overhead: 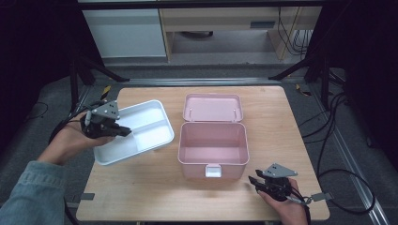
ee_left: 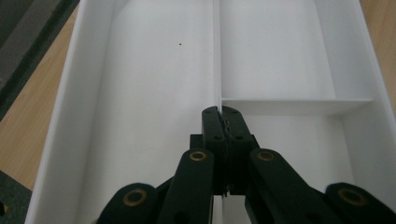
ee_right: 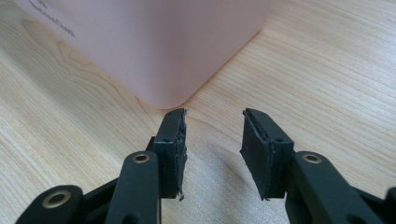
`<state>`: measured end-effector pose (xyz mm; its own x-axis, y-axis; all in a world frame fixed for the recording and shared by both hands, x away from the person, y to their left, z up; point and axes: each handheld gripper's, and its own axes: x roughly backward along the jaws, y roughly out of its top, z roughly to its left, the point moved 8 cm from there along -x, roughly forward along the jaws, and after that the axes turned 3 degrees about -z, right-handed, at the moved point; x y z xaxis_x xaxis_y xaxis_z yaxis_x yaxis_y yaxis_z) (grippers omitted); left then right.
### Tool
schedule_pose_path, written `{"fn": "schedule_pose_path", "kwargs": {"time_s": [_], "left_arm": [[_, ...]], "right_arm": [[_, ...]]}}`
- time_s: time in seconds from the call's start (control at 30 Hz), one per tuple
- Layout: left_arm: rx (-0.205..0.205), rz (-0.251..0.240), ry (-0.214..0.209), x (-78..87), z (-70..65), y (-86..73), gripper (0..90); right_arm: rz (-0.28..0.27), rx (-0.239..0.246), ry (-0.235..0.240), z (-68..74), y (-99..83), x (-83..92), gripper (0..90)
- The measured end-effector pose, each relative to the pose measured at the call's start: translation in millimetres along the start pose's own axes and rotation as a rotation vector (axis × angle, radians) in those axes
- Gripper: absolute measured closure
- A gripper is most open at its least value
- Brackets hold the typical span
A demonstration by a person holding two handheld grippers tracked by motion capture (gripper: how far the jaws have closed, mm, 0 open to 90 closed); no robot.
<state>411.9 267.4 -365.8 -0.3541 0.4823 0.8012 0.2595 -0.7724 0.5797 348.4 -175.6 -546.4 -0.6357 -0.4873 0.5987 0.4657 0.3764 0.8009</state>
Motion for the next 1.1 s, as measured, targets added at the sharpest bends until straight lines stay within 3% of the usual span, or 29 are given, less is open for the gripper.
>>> {"fn": "schedule_pose_path", "kwargs": {"time_s": [0.23,0.6,0.77,0.9,1.1], "left_arm": [[0.017,0.001,0.008,-4.7,-16.9,-31.0,89.7],[0.045,0.016,-0.026,-27.5,-41.6,-70.2,89.7],[0.073,0.024,-0.050,-50.4,-50.5,-84.6,89.7],[0.073,0.041,-0.074,-73.7,-59.5,-90.9,89.7],[0.110,0.057,-0.085,-97.5,-60.7,-100.9,89.7]], "right_arm": [[0.002,0.005,-0.001,1.5,0.0,-0.4,59.8],[0.003,0.005,-0.008,0.8,-0.3,0.3,59.8],[0.003,0.005,-0.007,0.6,-0.5,0.2,59.8],[0.005,0.007,-0.009,1.3,-0.7,0.5,59.8],[0.009,0.008,-0.008,1.5,-1.6,0.3,59.8]]}}
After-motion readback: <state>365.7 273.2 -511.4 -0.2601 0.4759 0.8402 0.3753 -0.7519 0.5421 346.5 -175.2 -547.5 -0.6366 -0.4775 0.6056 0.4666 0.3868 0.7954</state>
